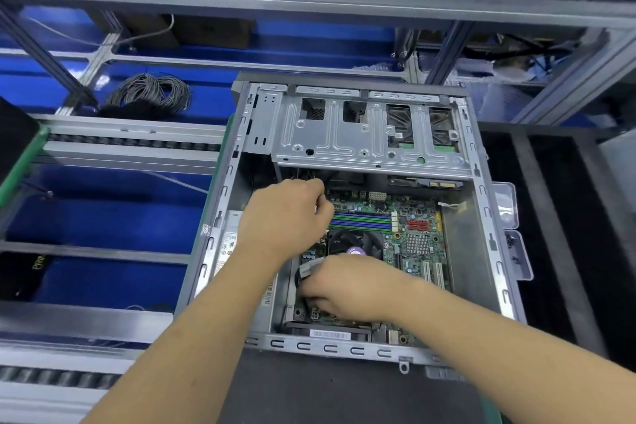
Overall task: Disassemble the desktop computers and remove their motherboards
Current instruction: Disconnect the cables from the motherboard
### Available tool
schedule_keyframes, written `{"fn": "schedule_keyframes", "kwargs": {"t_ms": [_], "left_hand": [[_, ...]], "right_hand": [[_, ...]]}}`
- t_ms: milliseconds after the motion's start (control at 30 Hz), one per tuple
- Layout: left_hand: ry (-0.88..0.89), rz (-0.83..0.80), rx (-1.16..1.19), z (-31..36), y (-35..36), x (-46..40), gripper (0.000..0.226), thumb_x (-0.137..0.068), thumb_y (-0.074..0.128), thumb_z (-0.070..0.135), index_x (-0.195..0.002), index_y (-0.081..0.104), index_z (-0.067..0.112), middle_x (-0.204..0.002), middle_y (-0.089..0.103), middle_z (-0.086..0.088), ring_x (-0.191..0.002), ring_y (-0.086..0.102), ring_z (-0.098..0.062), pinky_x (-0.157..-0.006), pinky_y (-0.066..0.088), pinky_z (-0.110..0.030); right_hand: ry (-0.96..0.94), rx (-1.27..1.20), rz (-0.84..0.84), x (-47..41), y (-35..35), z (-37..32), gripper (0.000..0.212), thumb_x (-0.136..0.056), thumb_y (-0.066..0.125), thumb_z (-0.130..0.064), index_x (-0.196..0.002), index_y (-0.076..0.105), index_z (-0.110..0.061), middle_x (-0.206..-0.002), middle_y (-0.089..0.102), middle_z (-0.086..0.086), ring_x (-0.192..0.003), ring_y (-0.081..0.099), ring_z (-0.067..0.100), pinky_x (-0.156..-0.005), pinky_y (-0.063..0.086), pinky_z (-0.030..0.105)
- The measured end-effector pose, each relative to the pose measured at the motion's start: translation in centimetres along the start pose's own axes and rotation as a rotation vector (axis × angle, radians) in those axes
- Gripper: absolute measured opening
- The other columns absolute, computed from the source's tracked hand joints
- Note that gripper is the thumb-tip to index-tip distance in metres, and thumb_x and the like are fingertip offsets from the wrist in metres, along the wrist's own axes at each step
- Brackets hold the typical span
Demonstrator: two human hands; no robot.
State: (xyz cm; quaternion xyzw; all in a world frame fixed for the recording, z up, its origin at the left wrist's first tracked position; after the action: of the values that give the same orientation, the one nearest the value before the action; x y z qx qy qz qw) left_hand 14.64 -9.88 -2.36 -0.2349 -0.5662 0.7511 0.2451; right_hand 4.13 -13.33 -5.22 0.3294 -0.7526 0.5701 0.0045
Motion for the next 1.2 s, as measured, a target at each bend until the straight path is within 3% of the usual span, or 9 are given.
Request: {"fn": "schedule_keyframes", "kwargs": {"t_ms": [167,333,600,667,733,800,900,1067,1200], "left_hand": [[-0.003,0.036,0.045,0.1,-0.3,-0.4,0.022,-0.089,0.044,0.034,-0.073,0.051,0.021,-0.062,0.055,0.004,-0.057,0.051,-0.022,-0.053,0.045,-0.033],[-0.001,0.080,0.058,-0.3,-0.2,-0.7,0.023,-0.087,0.042,0.038,-0.072,0.051,0.023,-0.065,0.057,0.006,-0.062,0.053,-0.021,-0.054,0.035,-0.031],[0.020,0.171,0.041,0.0,-1.4,-0.3,0.022,-0.090,0.047,0.032,-0.074,0.055,0.020,-0.061,0.057,0.004,-0.058,0.053,-0.023,-0.051,0.037,-0.030],[0.042,0.196,0.006,0.4,-1.9,0.2,0.023,-0.091,0.049,0.029,-0.072,0.055,0.018,-0.058,0.054,0.004,-0.056,0.052,-0.023,-0.050,0.035,-0.029],[0.082,0.197,-0.054,0.7,-1.9,1.0,0.023,-0.091,0.051,0.027,-0.071,0.056,0.015,-0.059,0.054,0.002,-0.060,0.052,-0.024,-0.055,0.034,-0.031],[0.093,0.153,-0.120,0.9,-1.6,2.0,0.022,-0.092,0.051,0.028,-0.078,0.061,0.016,-0.069,0.058,0.001,-0.071,0.053,-0.026,-0.064,0.037,-0.034],[0.053,0.140,-0.134,0.8,-1.5,3.5,0.027,-0.094,0.051,0.033,-0.107,0.070,0.020,-0.094,0.067,-0.001,-0.092,0.059,-0.027,-0.080,0.044,-0.039],[0.004,0.125,-0.134,1.4,-1.4,4.8,0.034,-0.092,0.055,0.035,-0.118,0.068,0.017,-0.110,0.068,-0.001,-0.103,0.058,-0.026,-0.084,0.048,-0.040],[-0.073,0.146,-0.030,1.2,-2.3,5.1,0.022,-0.089,0.057,0.032,-0.097,0.069,0.015,-0.087,0.068,-0.001,-0.082,0.060,-0.025,-0.076,0.051,-0.039]], "right_hand": [[0.258,0.014,0.562,4.5,-1.9,4.3,0.032,-0.092,0.059,-0.047,-0.111,0.071,-0.024,-0.099,0.062,-0.007,-0.094,0.056,0.017,-0.071,0.055,0.035],[0.447,-0.071,0.319,4.2,0.2,6.9,0.080,-0.082,0.049,-0.076,-0.148,0.041,-0.031,-0.139,0.042,-0.004,-0.124,0.034,0.021,-0.105,0.038,0.043],[0.469,0.130,0.399,4.9,-2.0,5.1,0.048,-0.101,0.040,-0.056,-0.122,0.065,-0.021,-0.119,0.058,0.000,-0.114,0.050,0.023,-0.093,0.043,0.041],[0.432,0.199,0.584,6.7,-3.7,3.7,0.042,-0.104,0.036,-0.047,-0.090,0.068,-0.024,-0.088,0.061,-0.005,-0.089,0.054,0.020,-0.082,0.042,0.039],[0.448,0.115,0.906,10.8,-5.5,3.4,0.042,-0.103,0.038,-0.039,-0.062,0.042,-0.031,-0.060,0.043,-0.009,-0.063,0.043,0.010,-0.067,0.038,0.033],[0.574,-0.072,1.259,17.3,-5.5,5.4,0.044,-0.102,0.041,-0.032,-0.060,0.025,-0.031,-0.054,0.034,-0.007,-0.054,0.035,0.008,-0.055,0.027,0.027],[0.936,-0.319,1.498,26.3,-0.9,9.6,0.046,-0.101,0.044,-0.029,-0.059,0.038,-0.012,-0.054,0.047,0.002,-0.052,0.039,0.017,-0.055,0.034,0.035],[1.360,-0.535,1.429,32.3,10.2,12.7,0.049,-0.098,0.041,-0.034,-0.059,0.039,-0.005,-0.051,0.045,0.006,-0.056,0.043,0.030,-0.057,0.040,0.041],[1.450,-0.588,0.959,30.6,17.4,15.2,0.039,-0.099,0.049,-0.023,-0.066,0.056,-0.005,-0.065,0.057,0.009,-0.074,0.057,0.037,-0.061,0.040,0.039]]}}
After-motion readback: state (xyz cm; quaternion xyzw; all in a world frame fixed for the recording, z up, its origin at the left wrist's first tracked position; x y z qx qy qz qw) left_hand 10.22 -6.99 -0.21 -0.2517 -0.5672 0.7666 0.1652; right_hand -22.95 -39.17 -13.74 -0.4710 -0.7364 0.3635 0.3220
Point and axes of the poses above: each hand's wrist, its own x-axis away from the middle knuckle, its own y-axis out of the palm, z = x × y, the point moved 6 cm from there along -x, towards the middle knuckle
